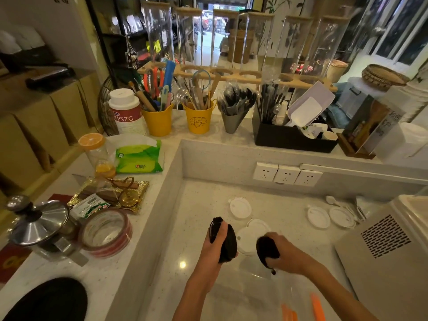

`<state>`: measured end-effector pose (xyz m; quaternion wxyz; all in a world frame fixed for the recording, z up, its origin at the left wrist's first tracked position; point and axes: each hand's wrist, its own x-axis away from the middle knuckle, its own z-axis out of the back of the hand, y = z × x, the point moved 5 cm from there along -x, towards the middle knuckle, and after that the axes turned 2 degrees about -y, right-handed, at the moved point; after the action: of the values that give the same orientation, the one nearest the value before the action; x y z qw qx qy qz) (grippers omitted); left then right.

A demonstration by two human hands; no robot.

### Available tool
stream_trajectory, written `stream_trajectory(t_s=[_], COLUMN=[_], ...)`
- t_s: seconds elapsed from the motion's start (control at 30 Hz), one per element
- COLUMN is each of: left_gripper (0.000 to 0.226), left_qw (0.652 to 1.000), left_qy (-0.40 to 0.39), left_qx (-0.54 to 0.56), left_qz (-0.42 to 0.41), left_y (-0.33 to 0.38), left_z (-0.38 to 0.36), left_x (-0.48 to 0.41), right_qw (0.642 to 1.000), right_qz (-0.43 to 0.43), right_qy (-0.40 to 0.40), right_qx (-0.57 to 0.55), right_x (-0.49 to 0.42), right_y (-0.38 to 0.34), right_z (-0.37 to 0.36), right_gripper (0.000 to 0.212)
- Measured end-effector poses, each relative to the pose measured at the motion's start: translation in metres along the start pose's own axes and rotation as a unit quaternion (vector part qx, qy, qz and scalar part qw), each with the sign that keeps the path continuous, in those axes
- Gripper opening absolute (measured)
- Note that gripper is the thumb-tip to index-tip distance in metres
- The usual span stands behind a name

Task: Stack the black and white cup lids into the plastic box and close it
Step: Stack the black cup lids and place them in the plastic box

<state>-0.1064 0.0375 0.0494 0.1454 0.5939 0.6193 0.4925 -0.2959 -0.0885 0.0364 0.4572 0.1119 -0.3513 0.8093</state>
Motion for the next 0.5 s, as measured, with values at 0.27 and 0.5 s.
stream_trajectory(t_s=[0.27,0.5], left_gripper=[0.083,0.065], left_qw=[0.992,0.998], left_qy=[-0.069,-0.042], left_qx=[-0.108,-0.051], left_qz=[-0.02,0.019], left_y=[0.0,-0.006], left_z=[-0.046,-0.043], left_x=[0.006,0.018], right_qw=[0.95,0.954], right_qz=[0.145,0.243], right_qy=[0.028,0.08], right_qx=[-0.274,-0.159], right_x=[0.06,0.078], right_y=[-0.083,-0.097], right_z=[0.031,0.014], right_gripper=[0.063,0.072])
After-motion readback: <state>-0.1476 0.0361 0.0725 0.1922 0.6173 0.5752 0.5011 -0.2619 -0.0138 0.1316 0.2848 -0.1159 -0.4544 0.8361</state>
